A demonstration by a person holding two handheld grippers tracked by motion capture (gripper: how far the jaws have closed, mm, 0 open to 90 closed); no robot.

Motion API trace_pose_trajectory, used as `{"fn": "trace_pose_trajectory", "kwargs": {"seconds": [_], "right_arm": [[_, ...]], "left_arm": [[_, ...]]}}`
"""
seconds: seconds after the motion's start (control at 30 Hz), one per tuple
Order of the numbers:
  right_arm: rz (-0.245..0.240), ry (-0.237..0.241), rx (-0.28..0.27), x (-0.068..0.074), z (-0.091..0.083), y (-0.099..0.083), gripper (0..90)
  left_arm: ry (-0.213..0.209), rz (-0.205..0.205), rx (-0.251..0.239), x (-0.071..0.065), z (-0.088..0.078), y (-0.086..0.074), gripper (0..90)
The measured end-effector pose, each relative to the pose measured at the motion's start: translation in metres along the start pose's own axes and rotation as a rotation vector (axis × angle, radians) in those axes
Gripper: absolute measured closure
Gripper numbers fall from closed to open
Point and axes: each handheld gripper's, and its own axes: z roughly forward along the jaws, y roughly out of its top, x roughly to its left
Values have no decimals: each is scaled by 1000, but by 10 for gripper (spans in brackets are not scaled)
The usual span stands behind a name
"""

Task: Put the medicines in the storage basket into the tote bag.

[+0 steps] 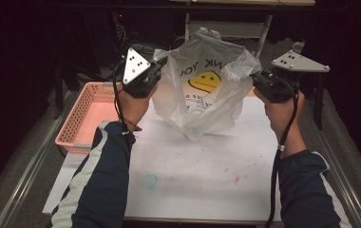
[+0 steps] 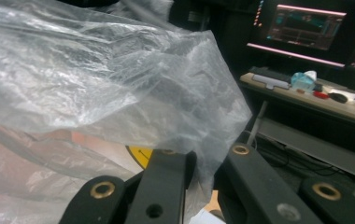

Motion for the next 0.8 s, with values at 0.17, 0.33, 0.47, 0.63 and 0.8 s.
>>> {"fn": "trace_pose_trajectory", "kwargs": {"seconds": [0.17, 0.33, 0.47, 0.63, 0.8], "right_arm": [[0, -16, 3, -5, -1, 2, 900], [20, -38, 25, -11, 8, -9, 900], [12, -62, 66, -15, 18, -22, 900], [19, -93, 103, -20, 29, -36, 900], [21, -115, 130, -25, 36, -46, 900]], "left_arm": [[7, 5, 7, 1, 3, 1, 868], [-23, 6, 53, -3, 15, -14, 861], [-11, 10, 112, -6, 25, -27, 761], [-36, 19, 183, -11, 31, -42, 647], [-47, -5, 214, -13, 31, -56, 565]]}}
